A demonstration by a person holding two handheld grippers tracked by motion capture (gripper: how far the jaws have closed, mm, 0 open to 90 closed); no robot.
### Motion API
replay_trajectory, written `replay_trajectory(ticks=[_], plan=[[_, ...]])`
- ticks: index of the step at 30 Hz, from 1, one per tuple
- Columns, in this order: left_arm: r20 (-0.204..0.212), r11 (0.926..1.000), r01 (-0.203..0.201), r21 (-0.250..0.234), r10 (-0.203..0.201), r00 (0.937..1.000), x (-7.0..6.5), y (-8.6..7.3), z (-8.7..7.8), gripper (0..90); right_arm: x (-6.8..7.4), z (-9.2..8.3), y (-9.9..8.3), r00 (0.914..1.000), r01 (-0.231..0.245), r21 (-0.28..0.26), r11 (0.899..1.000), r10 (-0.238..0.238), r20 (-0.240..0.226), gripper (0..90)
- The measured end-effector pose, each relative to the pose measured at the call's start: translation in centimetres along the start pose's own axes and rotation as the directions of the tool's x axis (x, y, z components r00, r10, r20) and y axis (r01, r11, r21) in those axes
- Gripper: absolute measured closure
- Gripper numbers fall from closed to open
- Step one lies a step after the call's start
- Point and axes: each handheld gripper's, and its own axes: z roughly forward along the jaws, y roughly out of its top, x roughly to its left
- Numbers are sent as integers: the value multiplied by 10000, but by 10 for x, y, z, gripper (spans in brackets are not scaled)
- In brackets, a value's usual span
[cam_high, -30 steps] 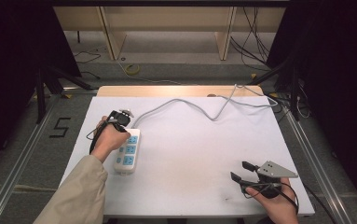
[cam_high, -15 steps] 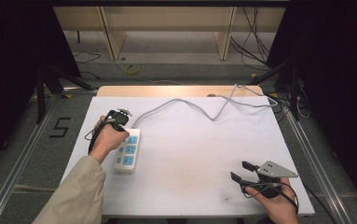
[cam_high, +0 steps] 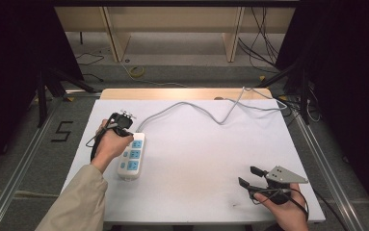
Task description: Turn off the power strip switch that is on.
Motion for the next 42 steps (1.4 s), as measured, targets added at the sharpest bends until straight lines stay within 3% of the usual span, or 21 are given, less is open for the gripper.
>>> replay_trajectory(ticks=[2, 8, 16, 19, 22, 34, 42], plan=[[212, 9995, 214, -229, -209, 9996, 0, -1, -2, 851, 0, 0, 0, 10000, -1, 2, 10000, 1, 0, 368], [387, 9964, 252, -812, -221, 9990, -2, -3, -9, 820, 0, 0, 0, 10000, 9, 8, 10000, -9, 5, 368], [842, 9871, 26, -1598, 110, 9964, -10, -4, -19, 682, 0, 0, 0, 10000, -14, 10, 10000, 14, 8, 368], [1449, 9773, 188, -2112, 123, 9894, -13, -7, -22, 634, 0, -1, 0, 10000, -3, 6, 10000, 3, 15, 368], [1742, 9711, 176, -2382, 249, 9844, -17, -12, -25, 586, 0, 0, 0, 10000, 23, 2, 10000, -23, -4, 367], [2202, 9526, 501, -3001, 180, 9753, -27, -18, -40, 460, 0, 0, 0, 10000, 32, -1, 10000, -32, 12, 367], [2353, 9486, 339, -3147, 433, 9710, -34, -23, -45, 410, 0, 0, 0, 10000, 25, -4, 10000, -25, 15, 367]])
